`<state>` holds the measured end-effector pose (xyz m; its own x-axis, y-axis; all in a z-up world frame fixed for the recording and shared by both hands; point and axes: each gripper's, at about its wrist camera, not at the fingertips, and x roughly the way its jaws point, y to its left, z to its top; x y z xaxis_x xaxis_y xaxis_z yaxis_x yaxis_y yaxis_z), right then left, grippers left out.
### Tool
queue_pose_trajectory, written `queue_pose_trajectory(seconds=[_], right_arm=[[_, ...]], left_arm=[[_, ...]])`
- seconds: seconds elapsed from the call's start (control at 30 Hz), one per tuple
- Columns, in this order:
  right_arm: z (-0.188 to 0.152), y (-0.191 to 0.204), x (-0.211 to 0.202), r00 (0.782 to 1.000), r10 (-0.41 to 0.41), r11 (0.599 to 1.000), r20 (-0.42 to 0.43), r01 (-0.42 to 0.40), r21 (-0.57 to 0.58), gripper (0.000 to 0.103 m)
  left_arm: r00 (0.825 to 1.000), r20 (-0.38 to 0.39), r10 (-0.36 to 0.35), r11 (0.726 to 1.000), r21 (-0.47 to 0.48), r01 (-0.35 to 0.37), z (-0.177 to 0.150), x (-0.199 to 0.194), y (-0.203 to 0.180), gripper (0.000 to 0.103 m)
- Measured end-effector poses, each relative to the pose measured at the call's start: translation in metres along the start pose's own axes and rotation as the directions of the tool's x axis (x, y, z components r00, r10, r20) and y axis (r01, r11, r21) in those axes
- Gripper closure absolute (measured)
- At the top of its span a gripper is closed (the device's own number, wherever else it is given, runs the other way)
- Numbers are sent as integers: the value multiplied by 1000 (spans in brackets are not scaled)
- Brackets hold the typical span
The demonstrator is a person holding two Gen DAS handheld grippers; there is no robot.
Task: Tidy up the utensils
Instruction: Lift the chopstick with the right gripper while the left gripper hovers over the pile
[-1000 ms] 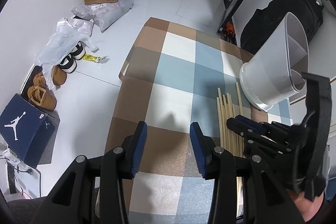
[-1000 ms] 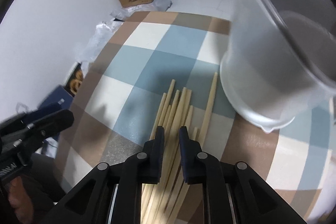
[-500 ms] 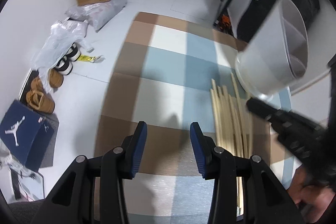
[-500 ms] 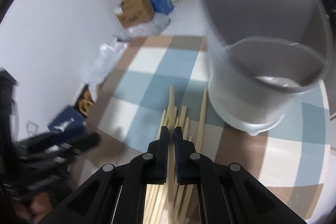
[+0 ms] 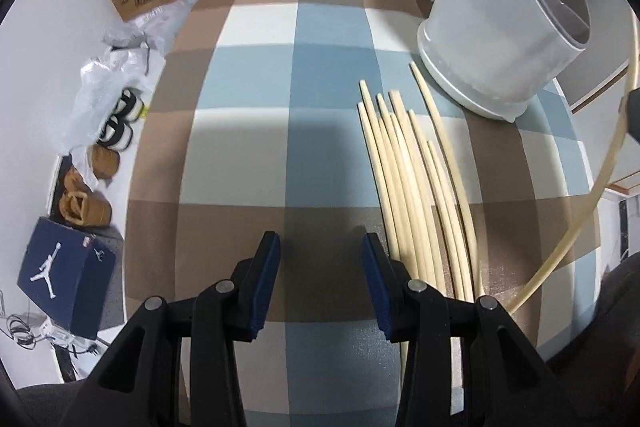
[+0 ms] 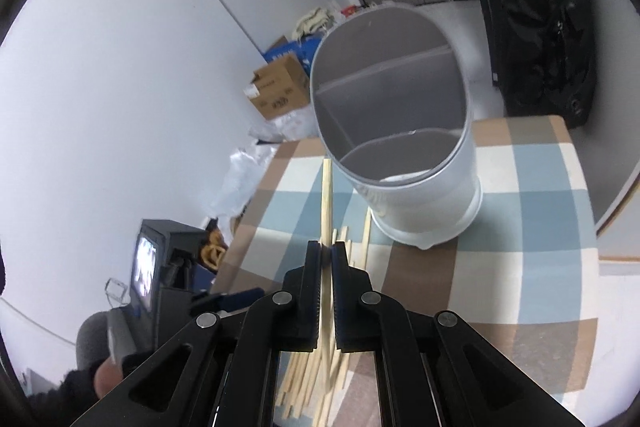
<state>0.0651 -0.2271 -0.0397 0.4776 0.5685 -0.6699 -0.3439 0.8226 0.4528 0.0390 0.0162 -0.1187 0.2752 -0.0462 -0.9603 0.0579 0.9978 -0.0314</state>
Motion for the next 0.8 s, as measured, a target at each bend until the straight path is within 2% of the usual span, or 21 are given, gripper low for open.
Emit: queue_pose_trajectory(seconds=[0.27, 0.53, 0.67, 0.73, 0.8], right_arm=[[-12, -19, -18, 998, 48, 999, 36, -48, 18, 99], [-16, -26, -41, 994, 80, 997, 77, -81, 17, 99], [-16, -34, -43, 992, 94, 995, 86, -96, 24, 99], [-16, -39, -46, 991, 104, 993, 89, -108, 42, 99], [-16, -42, -49, 990, 106, 992, 97, -112, 52, 99]], left_arm=[[998, 27, 53, 999, 8, -54, 0, 2, -7, 66], [985, 64, 161, 986, 29, -163, 8, 6, -21, 62], [982, 66, 175, 984, 16, -176, 9, 7, -22, 62], [993, 44, 105, 994, 17, -106, 8, 8, -24, 62], [992, 53, 112, 993, 37, -114, 7, 7, -25, 62]])
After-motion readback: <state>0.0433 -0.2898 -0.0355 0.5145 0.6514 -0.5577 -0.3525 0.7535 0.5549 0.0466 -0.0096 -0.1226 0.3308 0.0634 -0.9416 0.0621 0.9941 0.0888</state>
